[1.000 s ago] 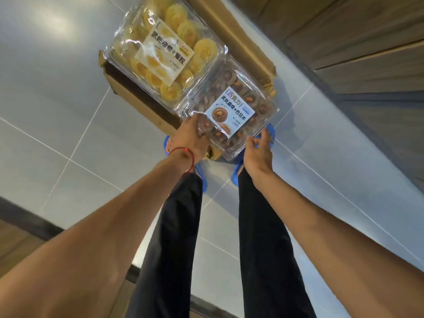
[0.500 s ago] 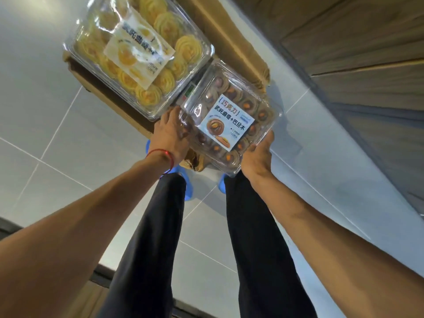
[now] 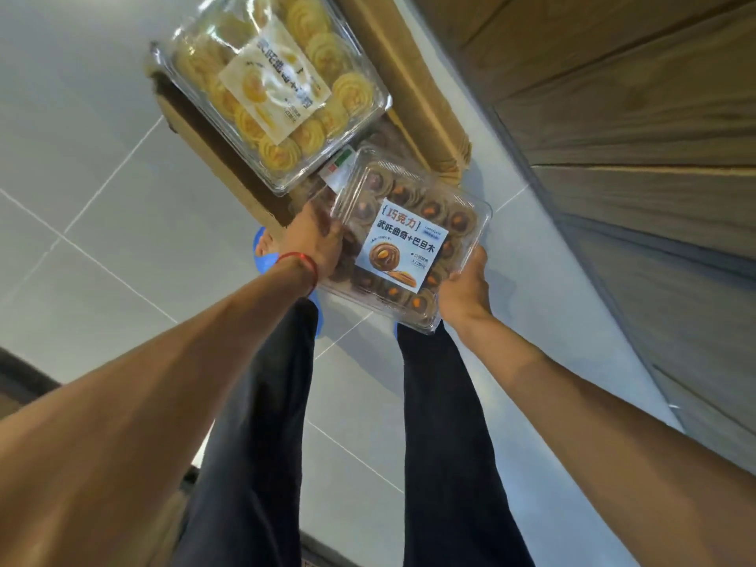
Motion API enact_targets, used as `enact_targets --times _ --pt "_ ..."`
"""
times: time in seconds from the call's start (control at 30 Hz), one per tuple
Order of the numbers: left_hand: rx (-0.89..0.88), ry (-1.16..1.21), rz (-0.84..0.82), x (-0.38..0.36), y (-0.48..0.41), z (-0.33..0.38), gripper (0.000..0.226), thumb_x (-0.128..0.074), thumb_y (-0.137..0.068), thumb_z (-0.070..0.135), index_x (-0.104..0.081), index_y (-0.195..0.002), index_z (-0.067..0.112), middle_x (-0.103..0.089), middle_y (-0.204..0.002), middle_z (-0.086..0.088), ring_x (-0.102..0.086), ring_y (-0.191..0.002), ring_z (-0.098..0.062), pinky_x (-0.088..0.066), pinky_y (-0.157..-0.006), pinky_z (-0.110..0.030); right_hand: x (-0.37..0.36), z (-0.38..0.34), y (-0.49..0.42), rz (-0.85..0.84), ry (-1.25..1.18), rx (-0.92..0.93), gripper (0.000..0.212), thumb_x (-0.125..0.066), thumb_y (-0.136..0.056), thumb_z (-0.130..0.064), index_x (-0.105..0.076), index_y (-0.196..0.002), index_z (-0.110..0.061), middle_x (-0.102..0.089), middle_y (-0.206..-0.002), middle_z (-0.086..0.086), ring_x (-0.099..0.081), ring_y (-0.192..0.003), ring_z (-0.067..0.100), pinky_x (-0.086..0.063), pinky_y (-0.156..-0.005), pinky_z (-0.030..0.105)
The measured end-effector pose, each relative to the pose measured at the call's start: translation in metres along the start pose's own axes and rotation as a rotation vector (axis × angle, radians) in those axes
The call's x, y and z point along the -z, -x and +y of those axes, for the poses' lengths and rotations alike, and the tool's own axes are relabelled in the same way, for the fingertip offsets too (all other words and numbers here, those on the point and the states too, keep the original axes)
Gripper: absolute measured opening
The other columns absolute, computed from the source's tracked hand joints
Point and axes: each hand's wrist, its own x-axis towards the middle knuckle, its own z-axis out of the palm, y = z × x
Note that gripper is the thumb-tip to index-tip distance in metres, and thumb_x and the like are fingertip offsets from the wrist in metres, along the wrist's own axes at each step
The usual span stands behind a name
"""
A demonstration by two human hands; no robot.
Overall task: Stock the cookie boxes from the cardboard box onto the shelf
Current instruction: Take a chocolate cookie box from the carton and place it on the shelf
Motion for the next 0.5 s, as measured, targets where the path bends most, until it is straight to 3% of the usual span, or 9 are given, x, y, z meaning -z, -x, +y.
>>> enact_targets --times 0.1,0.2,0.3,0.37,0.43,0.5 --pt "0.061 0.137 0.063 0.005 0.035 -0.018 0.039 -0.047 -0.072 0.058 -0.053 -0.092 0.025 -0.064 -0.1 -0.006 -0.061 -0.102 -0.031 -0.05 -0.096 -0.05 0.021 -0.003 0.025 -0.031 0.081 0.05 0.055 -0.042 -0.105 -0.006 -0.023 -0.155 -0.022 -0.056 -0.129 0.003 -0.055 -0.117 0.02 -0.046 -0.084 0.023" --pt "0.058 0.229 0.107 -0.005 0.055 -0.041 0.029 -0.051 -0.073 0.053 -0.045 -0.089 0.03 -0.063 -0.104 -0.005 -0.062 -0.097 -0.029 -0.052 -0.092 -0.049 0.042 -0.007 0.049 -0.091 0.2 0.109 0.063 -0.049 -0.102 -0.009 -0.019 -0.156 -0.025 -0.056 -0.14 0.008 -0.055 -0.128 0.03 -0.047 -0.102 0.037" --pt "0.093 0.306 0.161 -0.01 0.091 -0.06 0.028 -0.049 -0.067 0.06 -0.042 -0.084 0.038 -0.06 -0.114 -0.009 -0.058 -0.106 -0.033 -0.046 -0.099 -0.052 0.066 -0.009 0.082 -0.172 0.295 0.194 0.063 -0.046 -0.102 -0.012 -0.019 -0.157 -0.025 -0.057 -0.14 0.005 -0.057 -0.124 0.029 -0.046 -0.101 0.035" --pt "0.15 0.395 0.187 0.005 0.149 -0.04 0.028 -0.052 -0.069 0.057 -0.046 -0.082 0.033 -0.063 -0.102 -0.007 -0.059 -0.101 -0.03 -0.049 -0.095 -0.042 0.08 -0.009 0.103 -0.2 0.339 0.263 0.066 -0.043 -0.097 -0.012 -0.019 -0.157 -0.026 -0.058 -0.141 0.007 -0.058 -0.124 0.031 -0.048 -0.105 0.042" --pt "0.179 0.526 0.201 0.007 0.19 -0.037 0.021 -0.06 -0.084 0.039 -0.049 -0.092 0.022 -0.061 -0.089 -0.001 -0.06 -0.083 -0.02 -0.05 -0.07 -0.017 0.09 -0.007 0.124 -0.224 0.366 0.333 0.069 -0.042 -0.092 -0.016 -0.021 -0.156 -0.028 -0.059 -0.14 0.004 -0.059 -0.122 0.028 -0.048 -0.106 0.046" --pt "0.174 0.599 0.246 0.005 0.223 -0.047 0.018 -0.06 -0.092 0.024 -0.048 -0.1 0.014 -0.058 -0.085 0.001 -0.055 -0.072 -0.014 -0.039 -0.051 -0.006 0.097 -0.002 0.14 -0.256 0.361 0.403 0.07 -0.04 -0.091 -0.014 -0.022 -0.157 -0.031 -0.058 -0.142 -0.001 -0.059 -0.124 0.023 -0.048 -0.108 0.048"
